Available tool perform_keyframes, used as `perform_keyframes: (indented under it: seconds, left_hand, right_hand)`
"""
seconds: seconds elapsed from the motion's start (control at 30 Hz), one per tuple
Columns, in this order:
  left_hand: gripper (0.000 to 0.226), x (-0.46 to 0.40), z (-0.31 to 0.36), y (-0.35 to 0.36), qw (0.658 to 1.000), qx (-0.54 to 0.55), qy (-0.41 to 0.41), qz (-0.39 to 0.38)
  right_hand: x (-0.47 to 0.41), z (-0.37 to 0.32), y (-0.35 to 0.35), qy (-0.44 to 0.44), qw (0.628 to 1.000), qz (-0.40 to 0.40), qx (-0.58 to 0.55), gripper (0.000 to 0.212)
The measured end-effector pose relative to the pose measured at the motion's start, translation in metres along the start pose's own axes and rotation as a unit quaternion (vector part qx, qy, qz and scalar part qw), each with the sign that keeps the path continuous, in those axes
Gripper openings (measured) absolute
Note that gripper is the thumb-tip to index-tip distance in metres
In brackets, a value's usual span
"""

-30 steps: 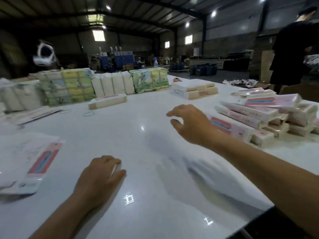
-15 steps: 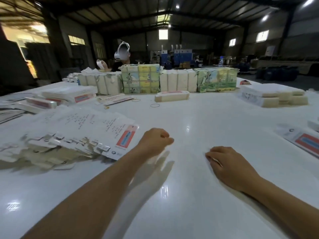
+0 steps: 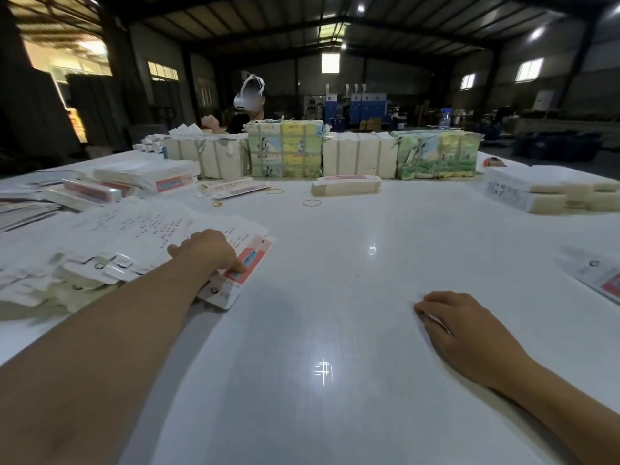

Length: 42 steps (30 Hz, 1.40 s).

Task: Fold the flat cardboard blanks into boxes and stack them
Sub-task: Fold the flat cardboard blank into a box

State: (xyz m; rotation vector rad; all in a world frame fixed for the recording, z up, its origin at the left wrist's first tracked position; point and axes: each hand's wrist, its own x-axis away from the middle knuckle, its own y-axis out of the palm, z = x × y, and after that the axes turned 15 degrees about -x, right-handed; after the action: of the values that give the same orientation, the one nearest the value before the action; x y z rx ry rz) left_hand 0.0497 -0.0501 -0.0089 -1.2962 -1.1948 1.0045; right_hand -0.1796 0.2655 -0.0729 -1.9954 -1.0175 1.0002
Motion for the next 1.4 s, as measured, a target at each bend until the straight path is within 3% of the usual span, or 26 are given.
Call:
perform_keyframes:
  seconds: [0.13, 0.27, 0.4, 0.47, 0.5, 0.57, 0.63, 0.67, 0.77, 0.83, 0.97, 1.03, 1.1, 1.17, 1.27, 1.4]
  left_hand:
    - [0.045, -0.006, -0.009, -0.003, 0.996, 0.094, -0.001, -0.004]
    - [0.032, 0.005, -0.016, -0.025, 0.985, 0.152, 0.032, 0.073]
    - [0.021, 0.047, -0.003, -0.051, 0.939, 0.279, 0.195, 0.041]
    - [0.024, 0.08, 0.011, -0.05, 0.911, 0.294, 0.29, -0.026]
    - [0.027, 0.096, 0.019, -0.046, 0.898, 0.293, 0.323, -0.058]
    - [0.029, 0.123, 0.034, -0.034, 0.878, 0.285, 0.371, -0.102]
    - [0.029, 0.142, 0.046, -0.019, 0.866, 0.268, 0.402, -0.128]
    - [0.029, 0.149, 0.05, -0.012, 0.865, 0.258, 0.409, -0.139]
    - [0.022, 0.158, 0.057, 0.008, 0.865, 0.239, 0.422, -0.131]
    - [0.018, 0.163, 0.058, 0.016, 0.874, 0.208, 0.435, -0.057]
    - [0.091, 0.182, 0.073, 0.023, 0.868, 0.102, 0.484, 0.05]
    - [0.103, 0.189, 0.087, 0.026, 0.861, 0.035, 0.498, 0.095]
    - [0.096, 0.191, 0.098, 0.028, 0.866, 0.026, 0.482, 0.13]
    - [0.084, 0.191, 0.105, 0.028, 0.881, 0.058, 0.445, 0.151]
    - [0.079, 0.192, 0.111, 0.027, 0.903, 0.094, 0.373, 0.19]
    - [0.086, 0.203, 0.114, 0.034, 0.904, 0.059, 0.309, 0.29]
  right_hand:
    - [0.0, -0.001, 0.0, 0.002, 1.0, 0.001, 0.0, 0.033]
    - [0.001, -0.002, -0.001, 0.002, 1.0, -0.003, 0.005, 0.034]
    - [0.0, -0.006, -0.004, 0.015, 1.0, 0.002, -0.016, 0.035]
    - [0.0, -0.009, -0.009, 0.038, 0.99, 0.078, -0.114, 0.039]
    - [0.0, -0.012, -0.013, 0.061, 0.967, 0.126, -0.211, 0.039]
    - [-0.001, -0.02, -0.023, 0.145, 0.869, 0.156, -0.447, 0.029]
    - [0.0, -0.023, -0.028, 0.222, 0.761, 0.104, -0.6, 0.013]
    - [0.001, -0.023, -0.028, 0.231, 0.745, 0.065, -0.622, 0.01]
    - [0.005, -0.023, -0.026, 0.211, 0.751, 0.022, -0.625, 0.02]
    - [0.005, -0.023, -0.025, 0.205, 0.763, 0.036, -0.613, 0.026]
    - [0.006, -0.025, -0.021, 0.176, 0.811, 0.045, -0.556, 0.009]
    - [0.007, -0.028, -0.021, 0.161, 0.81, 0.064, -0.56, 0.011]
    - [0.01, -0.031, -0.022, 0.161, 0.814, 0.101, -0.549, 0.026]
    - [0.012, -0.03, -0.023, 0.14, 0.846, 0.126, -0.499, 0.043]
    - [0.013, -0.027, -0.02, 0.076, 0.931, 0.115, -0.338, 0.043]
    - [0.017, -0.03, -0.016, 0.042, 0.961, 0.083, -0.262, 0.04]
